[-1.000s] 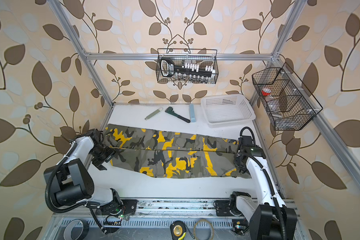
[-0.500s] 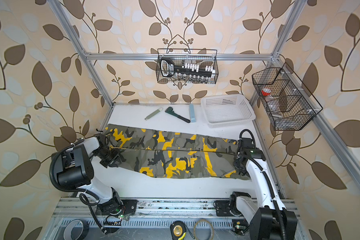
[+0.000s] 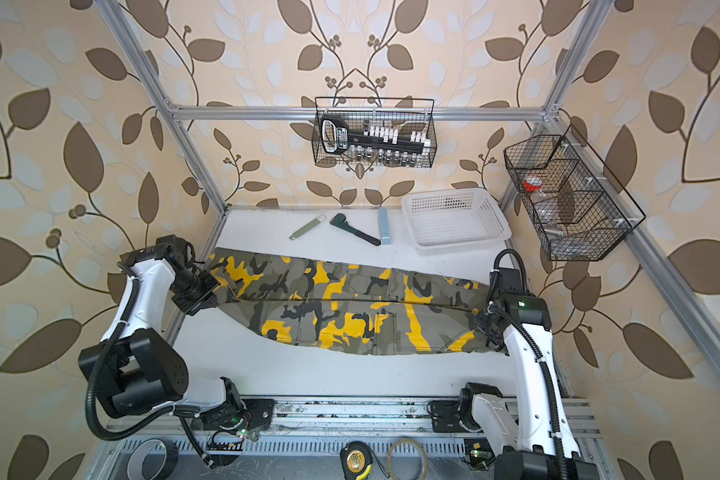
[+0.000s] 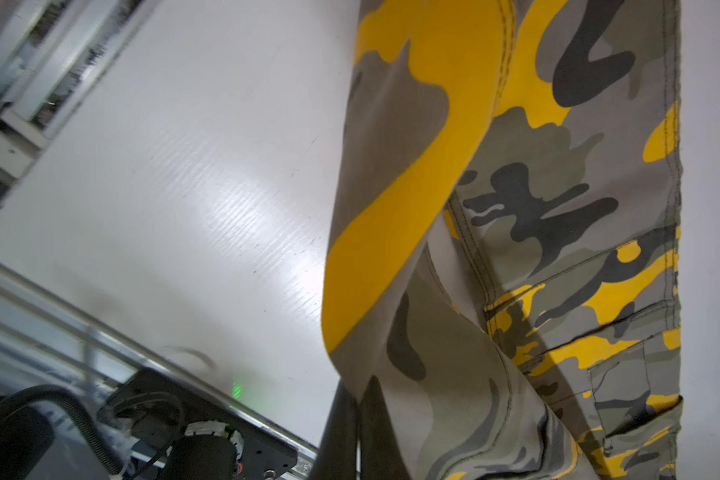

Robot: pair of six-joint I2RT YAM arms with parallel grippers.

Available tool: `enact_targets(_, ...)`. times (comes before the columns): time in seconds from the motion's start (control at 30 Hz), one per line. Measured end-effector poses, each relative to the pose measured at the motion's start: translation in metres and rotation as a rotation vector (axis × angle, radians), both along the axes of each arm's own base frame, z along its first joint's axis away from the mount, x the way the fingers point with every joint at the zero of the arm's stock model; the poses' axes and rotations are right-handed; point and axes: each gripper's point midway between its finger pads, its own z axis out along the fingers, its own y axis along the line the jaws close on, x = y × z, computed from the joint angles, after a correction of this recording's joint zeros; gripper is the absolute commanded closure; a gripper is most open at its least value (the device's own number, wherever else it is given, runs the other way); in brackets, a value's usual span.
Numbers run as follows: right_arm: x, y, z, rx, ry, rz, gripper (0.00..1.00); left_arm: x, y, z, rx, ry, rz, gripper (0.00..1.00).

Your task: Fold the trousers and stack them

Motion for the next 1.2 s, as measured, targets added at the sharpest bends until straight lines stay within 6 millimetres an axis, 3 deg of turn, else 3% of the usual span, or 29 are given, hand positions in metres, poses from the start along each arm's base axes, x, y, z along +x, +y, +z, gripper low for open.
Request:
enact_targets(0.2,-0.023,0.011,-0.006,0.045,0.088,-0.008,0.95,-0.024,0.007,0.005,0.076,0.063,-0.007,1.00)
enact_targets(0.4,-0.032,0.020,-0.033,0.051,0.226,0.025,0.76,-0.048,0.006,-0.027,0.079,0.181,-0.009,1.00)
enact_targets(0.5,-0.031,0.021,-0.035,0.048,0.242,0.019,0.70,-0.048,0.009,-0.029,0.092,0.188,-0.007,1.00)
enact_targets(0.6,-0.028,0.019,-0.031,0.046,0.223,-0.001,0.64,-0.046,0.011,-0.026,0.102,0.180,-0.005,0.89)
enact_targets(0.7,-0.005,0.014,-0.017,0.030,0.150,0.006,0.54,-0.042,0.014,-0.021,0.116,0.164,0.003,0.70)
enact_targets(0.73,0.009,0.013,-0.014,0.029,0.117,0.019,0.53,-0.041,0.015,-0.020,0.119,0.158,0.004,0.61)
enact_targets(0.87,0.067,0.016,-0.019,0.049,-0.011,0.074,0.51,-0.039,0.013,-0.020,0.108,0.148,0.002,0.45)
enact_targets(1.03,0.115,0.031,-0.041,0.076,-0.088,0.146,0.49,-0.032,0.007,-0.016,0.082,0.093,-0.001,0.39)
enact_targets(1.2,0.129,0.039,-0.084,0.108,-0.079,0.166,0.48,-0.019,-0.014,-0.034,-0.033,0.046,-0.017,0.39)
